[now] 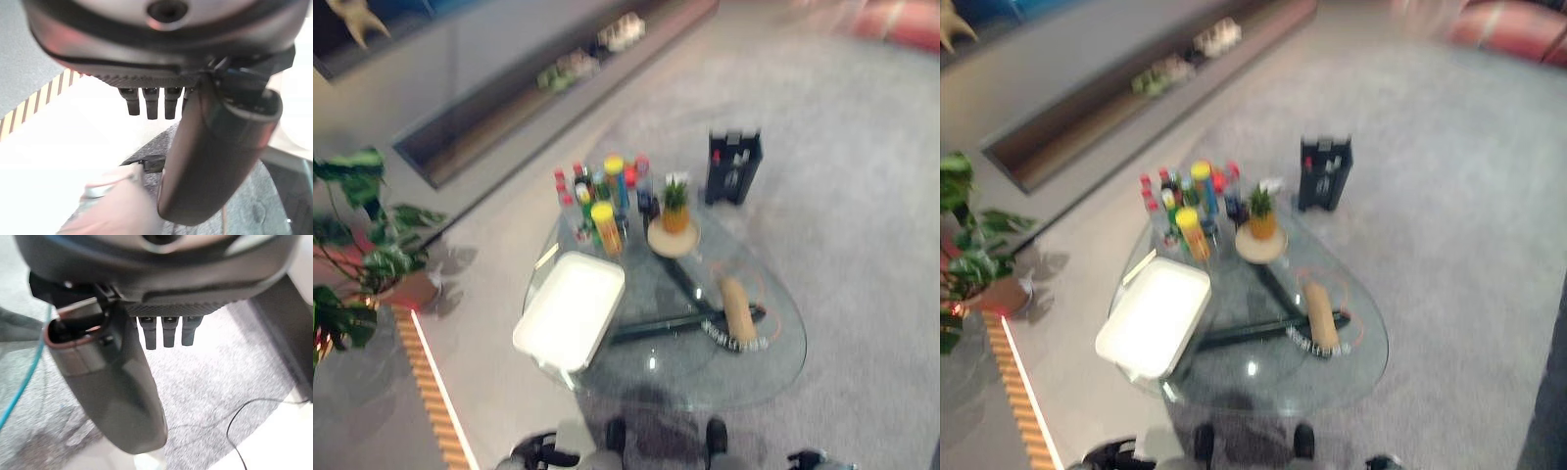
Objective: Wipe the table with a cloth and put it in the basket.
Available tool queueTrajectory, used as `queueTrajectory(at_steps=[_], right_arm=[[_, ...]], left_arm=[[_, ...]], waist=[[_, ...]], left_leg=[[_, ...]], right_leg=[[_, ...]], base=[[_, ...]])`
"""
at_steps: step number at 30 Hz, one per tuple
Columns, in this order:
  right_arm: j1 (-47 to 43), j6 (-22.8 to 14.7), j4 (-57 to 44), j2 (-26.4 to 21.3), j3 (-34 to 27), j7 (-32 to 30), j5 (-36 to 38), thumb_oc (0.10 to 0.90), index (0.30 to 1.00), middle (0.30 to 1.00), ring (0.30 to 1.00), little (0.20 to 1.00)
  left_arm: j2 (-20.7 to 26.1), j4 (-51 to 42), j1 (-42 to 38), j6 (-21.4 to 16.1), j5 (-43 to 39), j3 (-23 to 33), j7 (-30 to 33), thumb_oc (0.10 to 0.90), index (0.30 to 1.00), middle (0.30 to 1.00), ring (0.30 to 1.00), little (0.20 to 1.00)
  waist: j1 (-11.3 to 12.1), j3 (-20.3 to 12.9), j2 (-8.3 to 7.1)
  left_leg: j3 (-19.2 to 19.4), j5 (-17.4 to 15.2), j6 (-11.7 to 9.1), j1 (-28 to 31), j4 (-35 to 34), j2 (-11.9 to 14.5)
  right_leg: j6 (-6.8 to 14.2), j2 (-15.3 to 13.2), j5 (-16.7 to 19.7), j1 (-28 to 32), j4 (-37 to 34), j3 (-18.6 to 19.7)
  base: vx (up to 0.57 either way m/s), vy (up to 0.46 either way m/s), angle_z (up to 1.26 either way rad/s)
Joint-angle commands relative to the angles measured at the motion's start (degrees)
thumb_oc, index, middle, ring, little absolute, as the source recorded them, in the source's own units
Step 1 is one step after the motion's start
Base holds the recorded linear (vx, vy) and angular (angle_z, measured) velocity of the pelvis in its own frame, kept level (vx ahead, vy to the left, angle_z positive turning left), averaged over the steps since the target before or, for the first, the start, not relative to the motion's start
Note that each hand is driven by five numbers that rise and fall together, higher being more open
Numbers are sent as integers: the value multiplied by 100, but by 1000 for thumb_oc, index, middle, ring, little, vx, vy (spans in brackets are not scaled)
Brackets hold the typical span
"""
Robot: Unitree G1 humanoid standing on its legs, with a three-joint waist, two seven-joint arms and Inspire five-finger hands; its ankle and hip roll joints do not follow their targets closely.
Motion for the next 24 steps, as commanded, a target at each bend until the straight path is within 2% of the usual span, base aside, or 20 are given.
queueTrajectory(at_steps=[1, 3, 7, 10, 12, 15, 19, 24], right_arm=[[-213, -93, 91, -80, 47, -231, 415, 800, 900, 900, 900, 900], [-463, -190, -35, -143, 52, -266, 674, 800, 900, 900, 900, 900], [-913, -110, -241, -247, -12, -399, 984, 800, 900, 900, 900, 900], [-1087, -93, -343, -272, -62, -582, 1142, 800, 900, 900, 900, 900], [-1206, -110, -469, -265, -131, -889, 1276, 800, 900, 900, 900, 900], [-1297, -144, -512, -277, -161, -1096, 1348, 800, 900, 900, 900, 900], [-1327, -196, -578, -297, -248, -1423, 1365, 800, 900, 900, 900, 900], [-1345, -300, -470, -317, -305, -1501, 1271, 800, 900, 900, 900, 900]], left_arm=[[480, 28, -410, -353, -612, 4, 127, 800, 900, 900, 900, 900], [539, -81, -645, -434, -1215, 87, 98, 800, 900, 900, 900, 900], [542, -316, -942, -473, -1966, 230, 87, 800, 900, 900, 900, 900], [552, -389, -1102, -490, -2272, 286, 196, 800, 900, 900, 900, 900], [583, -476, -1206, -472, -2451, 381, 360, 800, 900, 900, 900, 900], [585, -478, -1233, -436, -2321, 389, 455, 800, 900, 900, 900, 900], [532, -466, -1225, -417, -2267, 314, 511, 800, 900, 900, 900, 900], [528, -374, -1250, -409, -2278, 273, 488, 800, 900, 900, 900, 900]], waist=[[-22, 262, -285], [-11, 546, -336], [42, 889, -394], [40, 1022, -423], [43, 1192, -457], [37, 1214, -465], [-12, 1214, -426], [-17, 1214, -388]], left_leg=[[-240, -206, 272, 11, -17, -309], [-312, -115, 260, -366, 64, -336], [-282, -95, 249, -1043, 450, -388], [-298, -134, 251, -1499, 847, -451], [-325, -228, 274, -2034, 1414, -542], [-330, -322, 294, -2445, 1820, -591], [-324, -603, 343, -3110, 2657, -593], [-352, -920, 386, -3562, 3347, -549]], right_leg=[[-76, -57, -106, -16, 142, -48], [-91, -45, -111, -418, 330, -14], [-80, -89, -146, -1078, 779, -107], [-90, -107, -226, -1490, 1156, -145], [-92, -150, -314, -1981, 1617, -187], [-106, -158, -398, -2361, 1941, -190], [-198, -115, -661, -3020, 2681, -88], [-291, -65, -960, -3468, 3337, -12]], base=[[-114, -16, 0], [-153, -54, 3], [-152, -47, 4], [-149, -56, 6], [-163, -70, 10], [-102, -21, 7], [-76, -15, 9], [-25, -19, 0]])
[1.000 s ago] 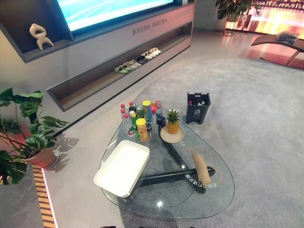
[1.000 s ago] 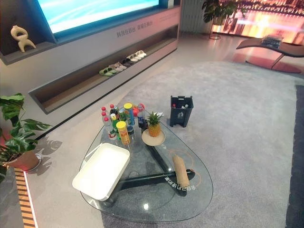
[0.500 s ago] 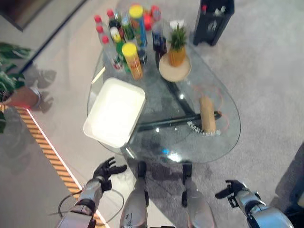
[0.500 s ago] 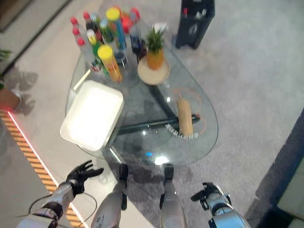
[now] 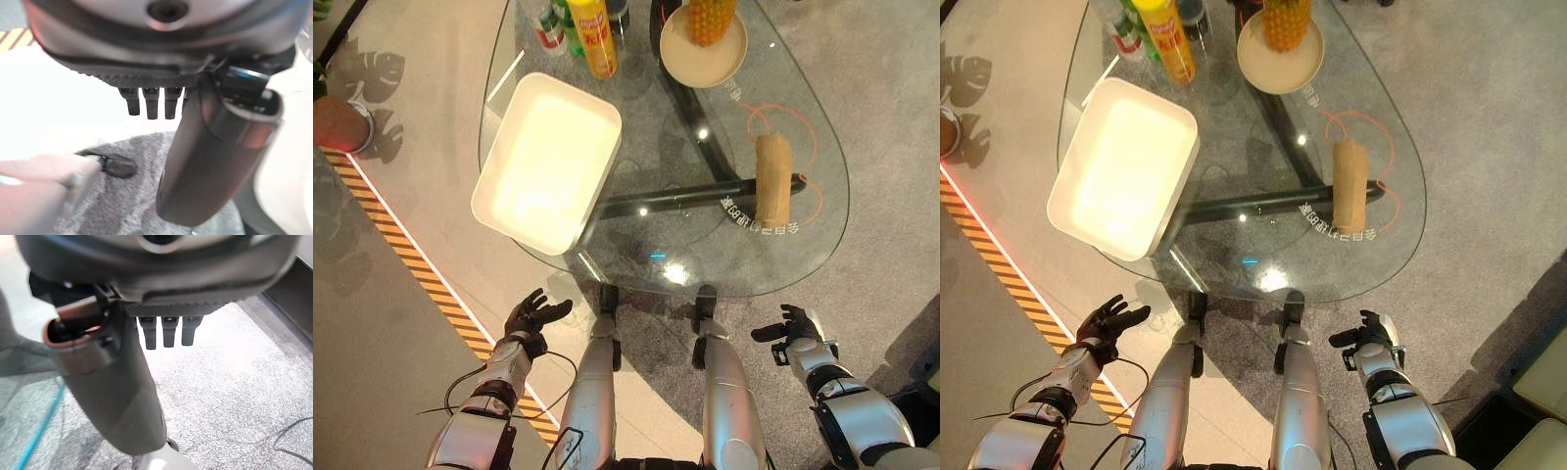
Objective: Wipe the table with a cloth and put it in the basket.
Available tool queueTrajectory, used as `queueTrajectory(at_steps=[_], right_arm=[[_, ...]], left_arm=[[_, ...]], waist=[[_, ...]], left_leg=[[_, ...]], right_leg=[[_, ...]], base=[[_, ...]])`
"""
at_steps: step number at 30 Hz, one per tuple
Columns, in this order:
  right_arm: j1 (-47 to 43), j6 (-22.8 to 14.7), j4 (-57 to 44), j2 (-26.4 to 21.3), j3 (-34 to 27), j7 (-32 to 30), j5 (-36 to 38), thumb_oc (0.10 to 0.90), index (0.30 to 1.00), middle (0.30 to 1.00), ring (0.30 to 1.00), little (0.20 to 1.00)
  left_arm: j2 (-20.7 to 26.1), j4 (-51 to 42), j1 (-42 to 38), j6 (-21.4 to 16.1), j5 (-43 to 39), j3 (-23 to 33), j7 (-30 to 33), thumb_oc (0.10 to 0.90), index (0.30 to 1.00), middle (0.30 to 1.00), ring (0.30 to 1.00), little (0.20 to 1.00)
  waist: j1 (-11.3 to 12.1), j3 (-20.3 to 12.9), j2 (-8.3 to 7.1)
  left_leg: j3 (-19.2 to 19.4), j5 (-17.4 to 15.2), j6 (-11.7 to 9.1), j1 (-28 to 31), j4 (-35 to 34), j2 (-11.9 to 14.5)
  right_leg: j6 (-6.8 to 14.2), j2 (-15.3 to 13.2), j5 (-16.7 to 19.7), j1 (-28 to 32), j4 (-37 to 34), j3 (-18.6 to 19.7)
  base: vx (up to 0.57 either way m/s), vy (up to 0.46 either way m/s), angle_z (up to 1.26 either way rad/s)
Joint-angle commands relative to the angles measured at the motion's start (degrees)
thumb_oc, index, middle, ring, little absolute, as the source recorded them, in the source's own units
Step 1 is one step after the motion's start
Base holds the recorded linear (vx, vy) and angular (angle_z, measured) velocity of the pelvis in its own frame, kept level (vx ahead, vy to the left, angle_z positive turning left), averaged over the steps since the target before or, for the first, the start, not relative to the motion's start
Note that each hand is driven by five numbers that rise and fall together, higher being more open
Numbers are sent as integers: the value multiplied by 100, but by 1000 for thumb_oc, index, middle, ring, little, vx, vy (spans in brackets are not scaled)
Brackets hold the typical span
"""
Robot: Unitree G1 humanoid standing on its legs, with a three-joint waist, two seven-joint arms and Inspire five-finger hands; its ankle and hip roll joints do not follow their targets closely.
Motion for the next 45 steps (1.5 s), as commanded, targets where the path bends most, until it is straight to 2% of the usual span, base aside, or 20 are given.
queueTrajectory(at_steps=[1, 9, 26, 32, 34, 38, 41, 45], right_arm=[[410, -51, 36, -304, -82, -309, 79, 800, 900, 900, 900, 900], [535, -174, 20, -247, -107, -451, 94, 800, 900, 900, 900, 900], [749, -478, 133, -322, -207, -528, 128, 800, 900, 900, 900, 900], [666, -632, 93, -507, -435, -970, 639, 800, 900, 900, 900, 900], [626, -962, -6, -642, -780, -1236, 1298, 800, 900, 900, 900, 900], [558, -1402, -231, -758, -1051, -1303, 1825, 800, 900, 900, 900, 900], [498, -1791, -874, -822, -1325, -1581, 2271, 800, 900, 900, 900, 900], [411, -2019, -1460, -849, -1427, -1974, 2373, 800, 900, 900, 900, 900]], left_arm=[[223, 67, 175, -94, -27, 54, 99, 800, 900, 900, 900, 900], [232, 42, 274, -111, -15, 43, 84, 800, 900, 900, 900, 900], [274, 187, 457, -239, 62, 66, -116, 800, 900, 900, 900, 900], [303, 186, 467, -203, 44, 24, -142, 800, 900, 900, 900, 900], [313, 216, 522, -251, 64, 12, -162, 800, 900, 900, 900, 900], [330, 218, 532, -260, 45, -24, -160, 800, 900, 900, 900, 900], [321, 103, 628, -235, 47, -20, -129, 800, 900, 900, 900, 900], [310, 63, 634, -227, -24, -59, -79, 800, 900, 900, 900, 900]], waist=[[-40, -36, -47], [-58, -36, -21], [-62, -36, -24], [-55, -36, -39], [-44, -36, -55], [-47, -36, -77], [-63, -36, -109], [-81, -36, -140]], left_leg=[[-56, -421, 384, -569, 918, -280], [-94, -580, 393, -772, 1307, -240], [-93, -614, 355, -724, 1398, -303], [-92, -613, 355, -642, 1360, -316], [-91, -643, 365, -569, 1361, -310], [-87, -654, 380, -533, 1340, -314], [-97, -656, 381, -439, 1279, -317], [-71, -637, 399, -377, 1202, -312]], right_leg=[[-241, 191, -95, -302, 435, -172], [-334, 196, -248, -480, 816, -178], [-422, 254, -306, -343, 799, -222], [-416, 275, -293, -238, 736, -216], [-405, 274, -303, -148, 731, -218], [-398, 272, -287, -102, 686, -224], [-396, 294, -272, -22, 642, -212], [-401, 291, -268, 46, 577, -231]], base=[[-17, -39, -4], [0, -27, -5], [14, -3, 0], [10, -5, 1], [40, -27, 1], [0, 0, 0], [0, 0, 0], [0, 0, 0]])
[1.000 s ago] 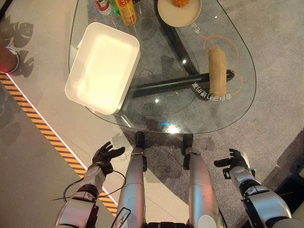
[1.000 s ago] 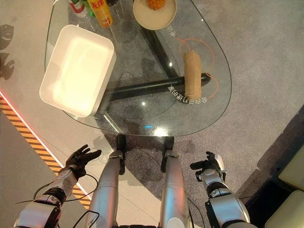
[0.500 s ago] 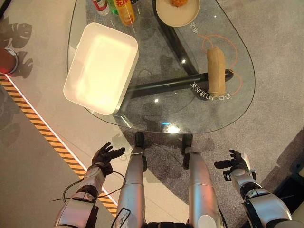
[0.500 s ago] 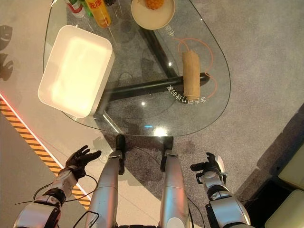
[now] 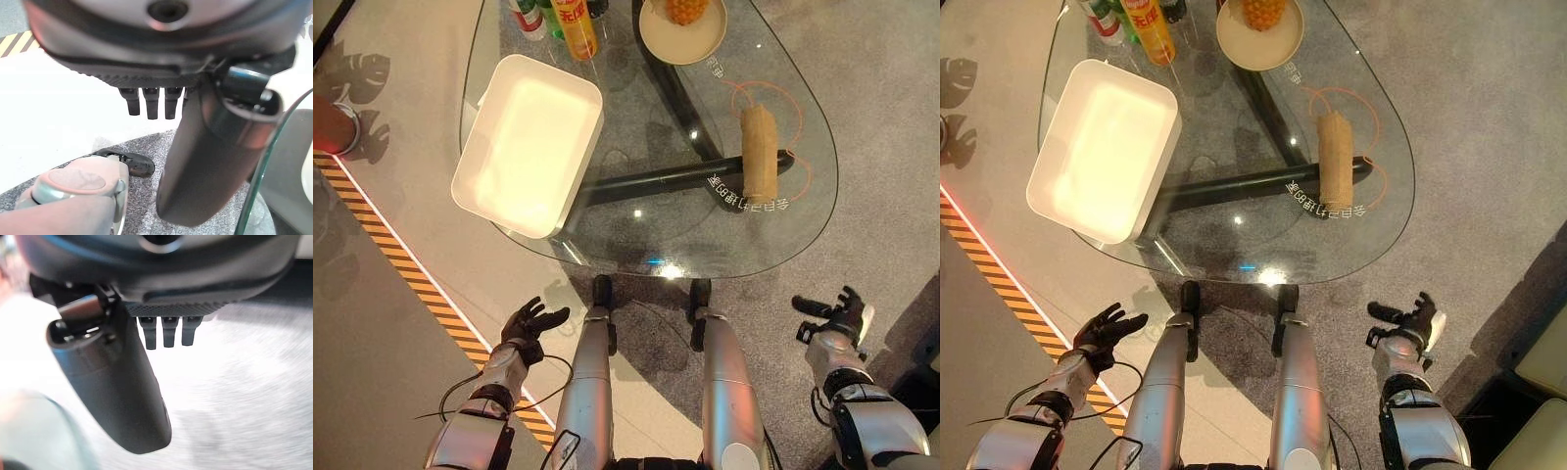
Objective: Wipe the table with a cloth and put it in the basket.
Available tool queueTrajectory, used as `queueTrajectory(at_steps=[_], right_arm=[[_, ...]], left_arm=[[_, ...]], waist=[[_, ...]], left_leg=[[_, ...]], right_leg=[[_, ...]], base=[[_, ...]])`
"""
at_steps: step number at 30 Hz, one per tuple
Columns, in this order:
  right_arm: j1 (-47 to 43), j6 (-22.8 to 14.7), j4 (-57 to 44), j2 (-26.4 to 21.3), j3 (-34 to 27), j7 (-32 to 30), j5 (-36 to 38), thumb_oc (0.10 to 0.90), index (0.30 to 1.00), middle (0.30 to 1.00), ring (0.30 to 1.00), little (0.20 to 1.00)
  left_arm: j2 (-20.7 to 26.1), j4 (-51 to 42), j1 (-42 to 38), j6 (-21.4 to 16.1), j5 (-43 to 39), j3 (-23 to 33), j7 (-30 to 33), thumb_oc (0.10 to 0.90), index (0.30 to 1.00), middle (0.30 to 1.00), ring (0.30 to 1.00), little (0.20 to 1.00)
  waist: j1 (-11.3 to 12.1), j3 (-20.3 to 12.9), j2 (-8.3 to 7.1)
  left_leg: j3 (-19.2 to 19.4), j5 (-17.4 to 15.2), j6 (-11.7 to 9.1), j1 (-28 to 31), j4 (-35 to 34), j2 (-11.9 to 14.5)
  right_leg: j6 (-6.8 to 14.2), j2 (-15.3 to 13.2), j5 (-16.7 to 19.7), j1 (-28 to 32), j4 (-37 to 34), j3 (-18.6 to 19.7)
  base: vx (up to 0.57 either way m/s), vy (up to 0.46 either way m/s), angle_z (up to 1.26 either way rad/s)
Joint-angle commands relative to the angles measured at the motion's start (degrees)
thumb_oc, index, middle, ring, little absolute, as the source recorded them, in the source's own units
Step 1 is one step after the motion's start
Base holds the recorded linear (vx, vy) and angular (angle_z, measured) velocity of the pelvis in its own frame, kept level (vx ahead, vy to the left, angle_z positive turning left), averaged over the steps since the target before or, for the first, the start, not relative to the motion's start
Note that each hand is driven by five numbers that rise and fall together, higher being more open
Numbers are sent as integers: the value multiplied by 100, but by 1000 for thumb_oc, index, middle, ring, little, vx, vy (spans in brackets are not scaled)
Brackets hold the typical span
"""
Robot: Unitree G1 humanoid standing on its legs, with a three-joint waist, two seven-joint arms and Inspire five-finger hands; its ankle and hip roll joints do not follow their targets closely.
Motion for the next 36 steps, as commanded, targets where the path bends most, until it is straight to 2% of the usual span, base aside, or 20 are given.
queueTrajectory(at_steps=[1, 5, 11, 12, 19, 28, 36], right_arm=[[192, -528, -498, -561, -192, -684, 320, 800, 900, 900, 900, 900], [73, -716, -743, -576, -289, -1000, 479, 800, 900, 900, 900, 900], [-140, -1201, -1180, -551, -338, -1563, 527, 800, 900, 900, 900, 900], [-187, -1342, -1270, -559, -325, -1674, 494, 800, 900, 900, 900, 900], [-470, -1623, -1951, -571, -169, -2066, 172, 800, 900, 900, 900, 900], [-779, -1442, -2763, -481, 238, -2012, -328, 800, 900, 900, 900, 900], [-901, -918, -3257, -381, 600, -1851, -727, 800, 900, 900, 900, 900]], left_arm=[[281, -1, 449, -177, -34, -60, 92, 800, 900, 900, 900, 900], [299, 0, 434, -146, -49, -78, 91, 800, 900, 900, 900, 900], [294, 5, 405, -148, -167, -151, 115, 800, 900, 900, 900, 900], [294, -7, 394, -138, -190, -170, 132, 800, 900, 900, 900, 900], [255, -83, 360, -95, -287, -274, 229, 800, 900, 900, 900, 900], [215, -173, 359, -64, -372, -309, 289, 800, 900, 900, 900, 900], [158, -244, 334, -33, -382, -318, 338, 800, 900, 900, 900, 900]], waist=[[25, -61, -119], [16, -61, -118], [-5, -61, -87], [-8, -61, -85], [-26, -61, -70], [-54, -61, -45], [-57, -61, -36]], left_leg=[[97, -489, 430, -45, 676, -368], [95, -488, 437, 5, 635, -381], [127, -455, 445, 53, 526, -388], [132, -450, 443, 59, 509, -389], [169, -398, 438, 112, 382, -377], [233, -323, 424, 189, 180, -371], [288, -300, 430, 204, 106, -372]], right_leg=[[-315, 203, -188, 400, 42, -231], [-315, 217, -178, 442, 8, -220], [-308, 231, -162, 479, -71, -214], [-305, 231, -157, 486, -92, -211], [-285, 219, -128, 519, -191, -231], [-277, 230, -101, 575, -377, -225], [-296, 208, -101, 576, -441, -243]], base=[[0, 0, 0], [4, 5, 2], [-2, 18, 1], [0, 0, 0], [0, 0, 0], [0, 0, 0], [0, 0, 0]])
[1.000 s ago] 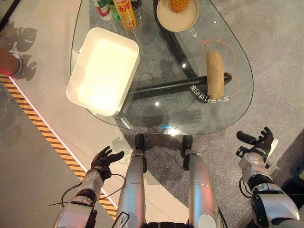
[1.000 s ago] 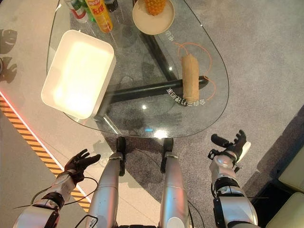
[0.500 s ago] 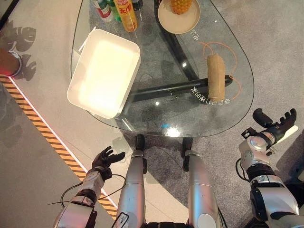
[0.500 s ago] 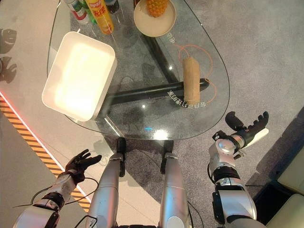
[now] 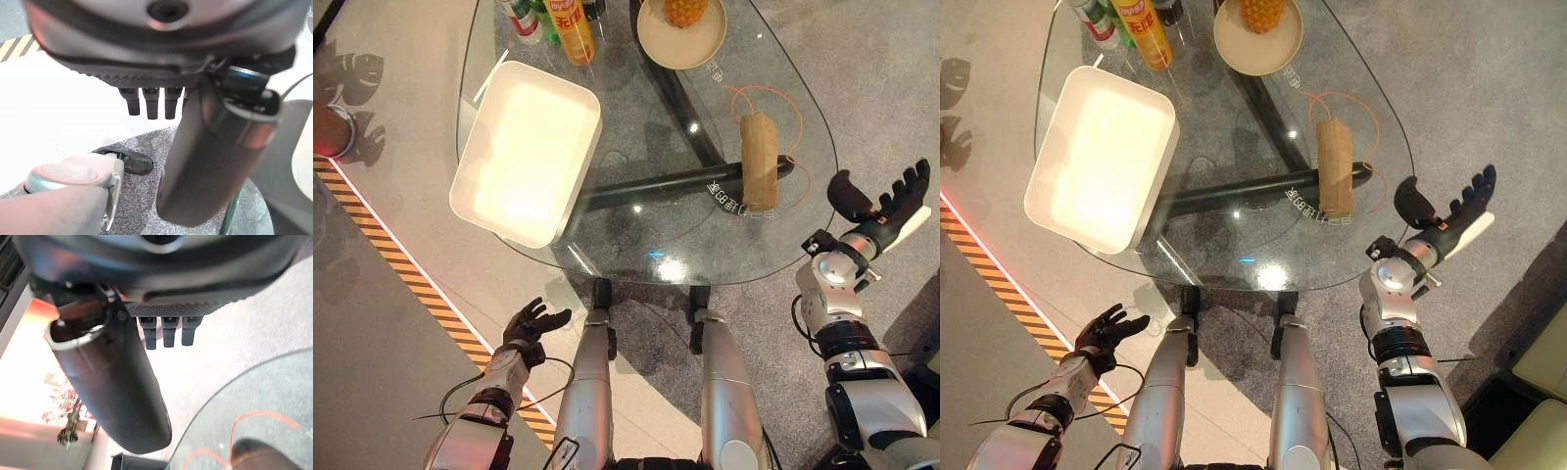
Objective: Wipe the table with a cloth and put it in the basket.
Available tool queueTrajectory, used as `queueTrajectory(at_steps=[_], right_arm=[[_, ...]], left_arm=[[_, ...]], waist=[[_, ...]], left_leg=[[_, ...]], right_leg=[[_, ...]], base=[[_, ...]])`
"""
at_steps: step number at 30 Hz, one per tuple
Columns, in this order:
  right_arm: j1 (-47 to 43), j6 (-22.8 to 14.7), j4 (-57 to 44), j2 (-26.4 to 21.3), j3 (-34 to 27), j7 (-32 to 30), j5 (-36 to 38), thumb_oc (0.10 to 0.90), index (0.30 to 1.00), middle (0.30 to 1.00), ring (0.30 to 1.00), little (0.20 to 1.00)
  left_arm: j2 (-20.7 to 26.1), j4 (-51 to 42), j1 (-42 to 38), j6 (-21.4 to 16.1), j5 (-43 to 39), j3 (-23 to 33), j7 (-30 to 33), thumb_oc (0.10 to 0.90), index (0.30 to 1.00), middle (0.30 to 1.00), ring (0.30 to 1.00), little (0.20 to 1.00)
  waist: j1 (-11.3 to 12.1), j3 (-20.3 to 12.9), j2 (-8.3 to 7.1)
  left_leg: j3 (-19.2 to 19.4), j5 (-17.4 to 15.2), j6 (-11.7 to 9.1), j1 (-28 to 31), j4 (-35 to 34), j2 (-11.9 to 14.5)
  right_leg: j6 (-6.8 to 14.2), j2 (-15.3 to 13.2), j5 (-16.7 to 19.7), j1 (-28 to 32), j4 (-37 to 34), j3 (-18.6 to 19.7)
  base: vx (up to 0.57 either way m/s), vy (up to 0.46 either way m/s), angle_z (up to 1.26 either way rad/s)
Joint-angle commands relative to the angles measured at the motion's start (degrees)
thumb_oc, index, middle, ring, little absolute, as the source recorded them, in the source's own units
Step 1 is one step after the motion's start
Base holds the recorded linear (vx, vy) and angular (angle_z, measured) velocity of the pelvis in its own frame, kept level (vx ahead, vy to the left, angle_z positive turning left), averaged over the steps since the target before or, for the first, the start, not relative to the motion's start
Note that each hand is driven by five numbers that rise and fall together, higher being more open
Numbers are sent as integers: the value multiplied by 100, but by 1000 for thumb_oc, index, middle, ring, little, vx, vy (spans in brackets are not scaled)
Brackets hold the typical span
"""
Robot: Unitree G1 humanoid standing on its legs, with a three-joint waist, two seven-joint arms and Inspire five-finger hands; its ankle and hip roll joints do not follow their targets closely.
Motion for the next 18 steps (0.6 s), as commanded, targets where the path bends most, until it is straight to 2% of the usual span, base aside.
queueTrajectory(at_steps=[1, 11, 18], right_arm=[[-170, -7, -703, -352, -1, 8, -474, 800, 900, 900, 900, 900], [-438, 571, -519, -139, 472, 366, -389, 800, 900, 900, 900, 900], [-649, 751, -212, -66, 684, 477, -351, 800, 900, 900, 900, 900]], left_arm=[[122, 17, 307, -52, -224, -46, 167, 800, 900, 900, 900, 900], [-29, 35, 237, -93, -168, -153, 215, 800, 900, 900, 900, 900], [-61, 91, 214, -119, -133, -207, 215, 800, 900, 900, 900, 900]], waist=[[-28, -64, -38], [31, -64, -8], [81, -64, 29]], left_leg=[[277, -327, 399, -3, 379, -338], [300, -303, 407, 15, 299, -350], [309, -295, 406, 31, 291, -368]], right_leg=[[-265, 212, -73, 374, -219, -240], [-288, 201, -70, 355, -257, -276], [-300, 183, -67, 348, -245, -303]], base=[[0, 0, 0], [0, 0, 0], [0, 0, 0]])
